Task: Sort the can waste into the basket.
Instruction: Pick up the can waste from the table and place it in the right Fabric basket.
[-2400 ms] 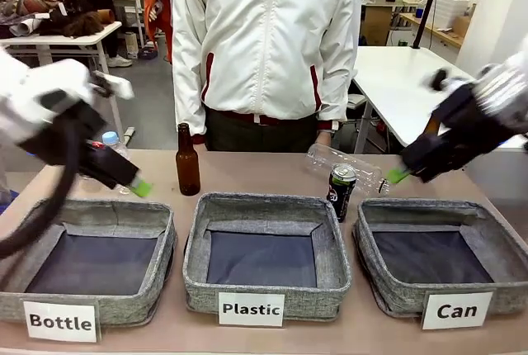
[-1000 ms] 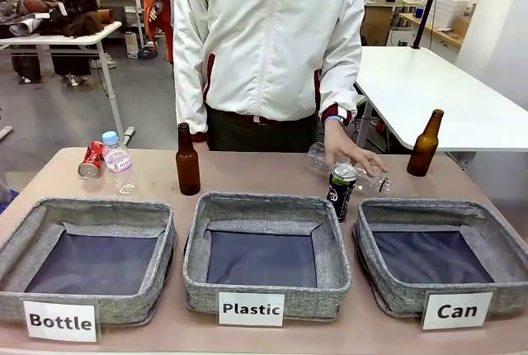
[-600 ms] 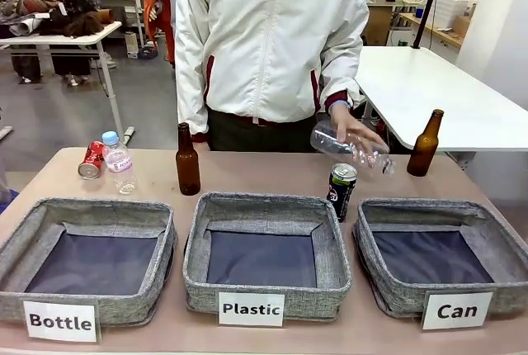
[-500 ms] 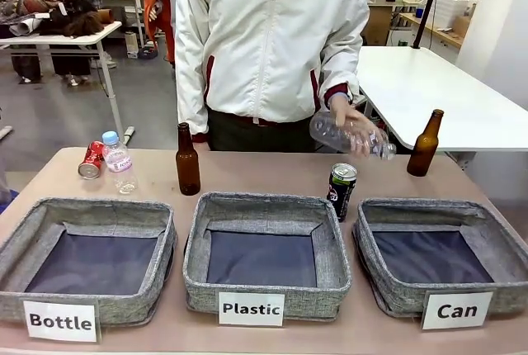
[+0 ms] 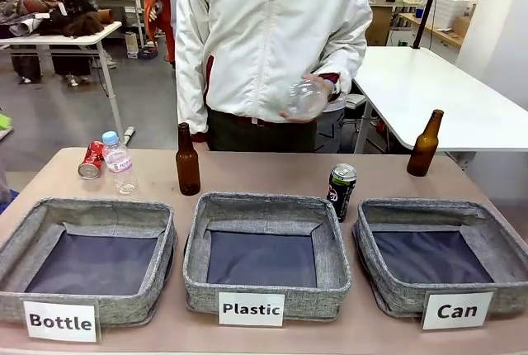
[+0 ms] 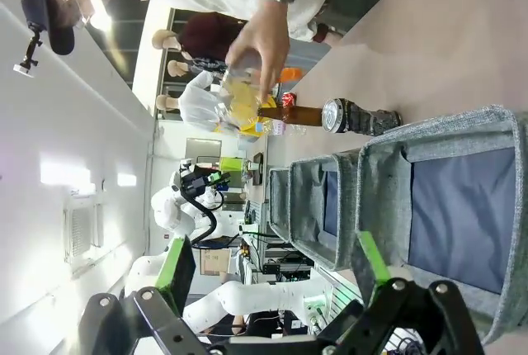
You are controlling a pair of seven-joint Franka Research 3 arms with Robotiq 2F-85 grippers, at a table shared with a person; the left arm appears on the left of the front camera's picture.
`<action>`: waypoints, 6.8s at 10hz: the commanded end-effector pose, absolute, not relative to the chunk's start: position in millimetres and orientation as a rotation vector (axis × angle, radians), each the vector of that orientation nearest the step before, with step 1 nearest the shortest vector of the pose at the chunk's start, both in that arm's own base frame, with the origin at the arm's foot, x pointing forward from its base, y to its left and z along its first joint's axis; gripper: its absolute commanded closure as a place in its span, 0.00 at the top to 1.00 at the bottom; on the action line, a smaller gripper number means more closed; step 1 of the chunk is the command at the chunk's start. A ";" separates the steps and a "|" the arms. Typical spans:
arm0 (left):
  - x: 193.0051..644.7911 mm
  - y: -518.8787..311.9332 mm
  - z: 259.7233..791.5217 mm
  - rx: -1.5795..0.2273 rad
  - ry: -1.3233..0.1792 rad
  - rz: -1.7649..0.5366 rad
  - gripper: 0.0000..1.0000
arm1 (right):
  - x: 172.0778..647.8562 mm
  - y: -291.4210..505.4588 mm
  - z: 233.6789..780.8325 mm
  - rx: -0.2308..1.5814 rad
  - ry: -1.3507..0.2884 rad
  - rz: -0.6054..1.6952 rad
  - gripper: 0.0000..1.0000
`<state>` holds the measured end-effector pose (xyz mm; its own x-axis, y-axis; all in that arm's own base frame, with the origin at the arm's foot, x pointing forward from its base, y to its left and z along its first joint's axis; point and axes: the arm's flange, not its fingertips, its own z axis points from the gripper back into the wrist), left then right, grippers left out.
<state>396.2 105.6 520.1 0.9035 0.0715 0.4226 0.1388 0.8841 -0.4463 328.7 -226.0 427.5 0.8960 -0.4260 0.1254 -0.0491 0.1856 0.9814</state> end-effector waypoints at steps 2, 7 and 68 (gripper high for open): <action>379.6 120.1 520.3 -0.530 -0.466 -0.025 1.00 | 326.1 -227.2 428.8 1.363 -0.419 -0.252 1.00; 498.0 93.7 538.4 -0.541 -0.389 -0.006 1.00 | 326.1 -227.2 428.8 1.363 -0.419 -0.252 1.00; 318.2 187.3 556.7 -0.500 -0.691 -0.794 0.51 | 326.1 -227.2 428.8 1.363 -0.419 -0.252 1.00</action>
